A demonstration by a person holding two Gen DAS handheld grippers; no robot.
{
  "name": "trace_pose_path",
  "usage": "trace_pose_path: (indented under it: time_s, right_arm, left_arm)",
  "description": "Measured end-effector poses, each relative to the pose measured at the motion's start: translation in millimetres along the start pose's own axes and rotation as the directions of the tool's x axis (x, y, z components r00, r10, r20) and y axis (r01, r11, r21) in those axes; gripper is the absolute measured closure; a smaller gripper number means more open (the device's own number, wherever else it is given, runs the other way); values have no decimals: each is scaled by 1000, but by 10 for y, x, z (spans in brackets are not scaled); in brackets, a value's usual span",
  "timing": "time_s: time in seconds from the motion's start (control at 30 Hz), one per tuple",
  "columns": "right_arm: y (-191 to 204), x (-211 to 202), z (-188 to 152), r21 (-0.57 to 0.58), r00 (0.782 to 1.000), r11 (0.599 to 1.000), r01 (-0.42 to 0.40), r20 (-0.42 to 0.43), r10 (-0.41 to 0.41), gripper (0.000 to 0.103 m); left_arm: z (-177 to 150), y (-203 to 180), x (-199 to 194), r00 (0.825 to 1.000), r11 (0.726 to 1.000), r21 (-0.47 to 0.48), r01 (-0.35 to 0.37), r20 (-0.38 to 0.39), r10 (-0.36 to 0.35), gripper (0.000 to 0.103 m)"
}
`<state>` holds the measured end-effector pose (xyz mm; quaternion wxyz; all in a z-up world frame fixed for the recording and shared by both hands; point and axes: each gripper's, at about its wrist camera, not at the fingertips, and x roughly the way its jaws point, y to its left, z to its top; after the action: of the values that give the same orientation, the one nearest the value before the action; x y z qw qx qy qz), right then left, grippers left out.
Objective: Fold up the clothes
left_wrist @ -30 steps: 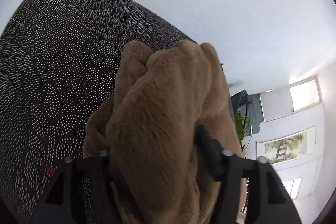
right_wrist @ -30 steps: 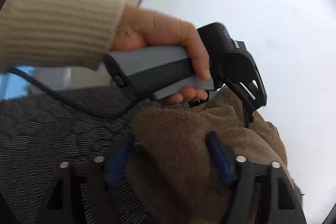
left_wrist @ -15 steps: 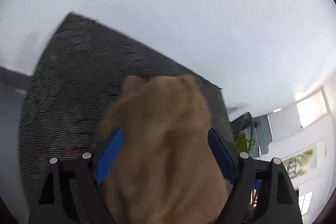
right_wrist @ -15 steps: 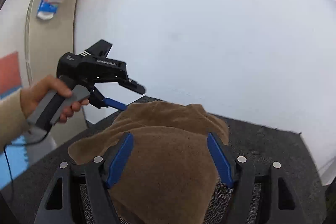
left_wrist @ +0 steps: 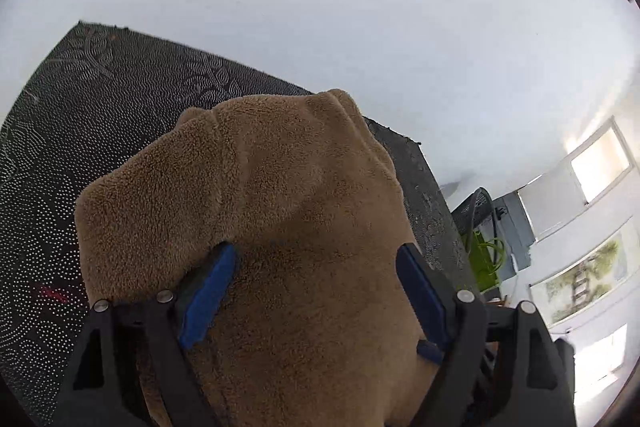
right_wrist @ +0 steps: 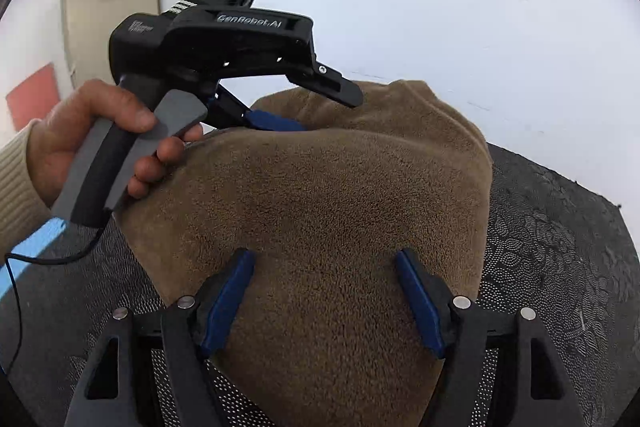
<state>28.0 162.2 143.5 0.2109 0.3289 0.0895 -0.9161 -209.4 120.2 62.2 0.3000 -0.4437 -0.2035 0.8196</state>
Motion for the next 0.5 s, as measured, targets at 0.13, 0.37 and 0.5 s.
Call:
trace_pose_path:
  time_s: [0.13,0.37,0.5]
  right_arm:
    - [22,4,-53,20,1000,999,-25,-2,26,28]
    - [37,-315,-142,50,998,997,-54,35,53,28]
    - [-11,-799,-308,94,992,995,-35,124,23,23]
  left_arm:
    - [-106,2,24,998,999,43,-22,61,19,17]
    - [-62,30,47,999,998,40,-44,31,43,17]
    - [-79,-22,-188,999,999,-14,-30,14,31,17]
